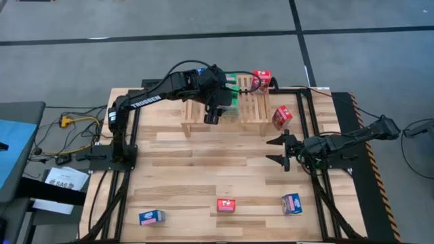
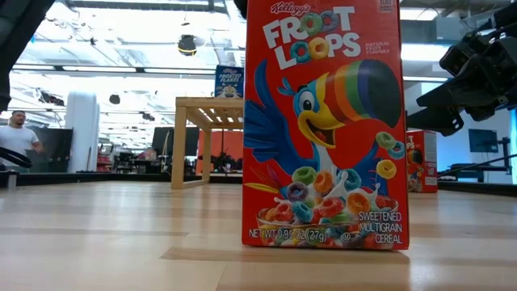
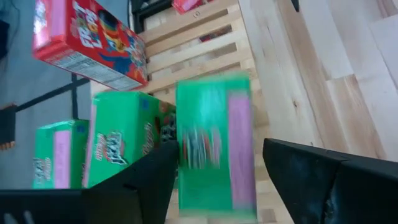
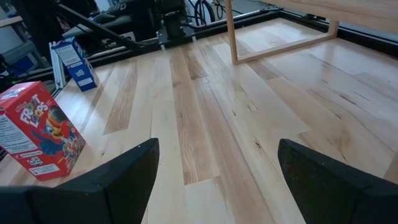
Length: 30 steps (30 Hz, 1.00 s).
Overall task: Stack cereal on shelf
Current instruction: Put the green cereal box on the shelf aligned with the other green cereal box, then put the bottom red cereal box on the shelf aligned with the other red cereal box
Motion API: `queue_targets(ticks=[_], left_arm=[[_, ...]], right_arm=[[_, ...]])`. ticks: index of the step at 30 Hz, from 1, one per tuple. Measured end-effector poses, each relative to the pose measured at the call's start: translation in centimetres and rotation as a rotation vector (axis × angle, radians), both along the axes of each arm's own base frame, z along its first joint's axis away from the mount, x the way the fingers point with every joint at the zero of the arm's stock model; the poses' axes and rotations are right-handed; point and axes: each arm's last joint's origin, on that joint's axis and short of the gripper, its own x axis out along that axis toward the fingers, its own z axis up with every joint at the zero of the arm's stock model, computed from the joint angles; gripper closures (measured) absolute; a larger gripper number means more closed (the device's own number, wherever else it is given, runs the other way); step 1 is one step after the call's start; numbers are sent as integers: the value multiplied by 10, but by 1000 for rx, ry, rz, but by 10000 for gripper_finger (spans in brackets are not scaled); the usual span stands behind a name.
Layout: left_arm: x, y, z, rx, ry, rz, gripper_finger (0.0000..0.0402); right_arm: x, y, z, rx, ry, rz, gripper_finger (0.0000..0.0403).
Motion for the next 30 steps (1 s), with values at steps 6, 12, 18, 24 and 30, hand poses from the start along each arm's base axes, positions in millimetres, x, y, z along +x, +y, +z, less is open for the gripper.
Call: queue_targets(ticks=[6,12,18,24,30], left_arm=[[0,0,1,6,-6,3,170],[0,1,2,20,-5,17,170],[-8,-3,17,47,-3,47,170],[-13,-15,27,33,-12,74,170],[-14,-32,23,19,41,60,170]], right_arm=[[0,0,0,0,0,0,49],[0,0,0,-1,0,0,49],[0,0,0,-4,0,1,49],[0,0,0,-4,0,1,49],[0,0,0,-4,1,1,49]])
